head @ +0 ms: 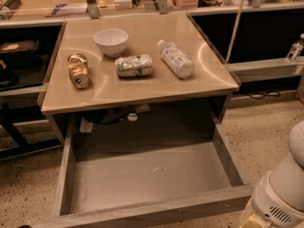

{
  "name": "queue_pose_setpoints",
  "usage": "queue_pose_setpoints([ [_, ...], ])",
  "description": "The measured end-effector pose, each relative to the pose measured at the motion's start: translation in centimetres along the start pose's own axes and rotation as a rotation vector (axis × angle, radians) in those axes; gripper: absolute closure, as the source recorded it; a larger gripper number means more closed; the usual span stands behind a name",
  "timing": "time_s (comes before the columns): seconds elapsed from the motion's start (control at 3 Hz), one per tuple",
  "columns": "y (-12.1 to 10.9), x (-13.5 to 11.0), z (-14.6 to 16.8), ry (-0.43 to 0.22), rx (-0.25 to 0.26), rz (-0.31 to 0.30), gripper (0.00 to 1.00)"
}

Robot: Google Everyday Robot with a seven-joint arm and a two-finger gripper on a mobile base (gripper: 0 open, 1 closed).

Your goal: Close top drawer

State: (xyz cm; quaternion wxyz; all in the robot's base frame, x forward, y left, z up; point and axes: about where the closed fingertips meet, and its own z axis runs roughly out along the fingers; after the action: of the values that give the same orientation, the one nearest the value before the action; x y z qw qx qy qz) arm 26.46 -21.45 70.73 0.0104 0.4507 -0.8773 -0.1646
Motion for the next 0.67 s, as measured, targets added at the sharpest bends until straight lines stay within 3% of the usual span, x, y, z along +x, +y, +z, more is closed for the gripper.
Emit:
queue_pose_setpoints([
  [0.67,-2.0,-3.1,1.8,-0.091,0.051,-0.006,1.00],
])
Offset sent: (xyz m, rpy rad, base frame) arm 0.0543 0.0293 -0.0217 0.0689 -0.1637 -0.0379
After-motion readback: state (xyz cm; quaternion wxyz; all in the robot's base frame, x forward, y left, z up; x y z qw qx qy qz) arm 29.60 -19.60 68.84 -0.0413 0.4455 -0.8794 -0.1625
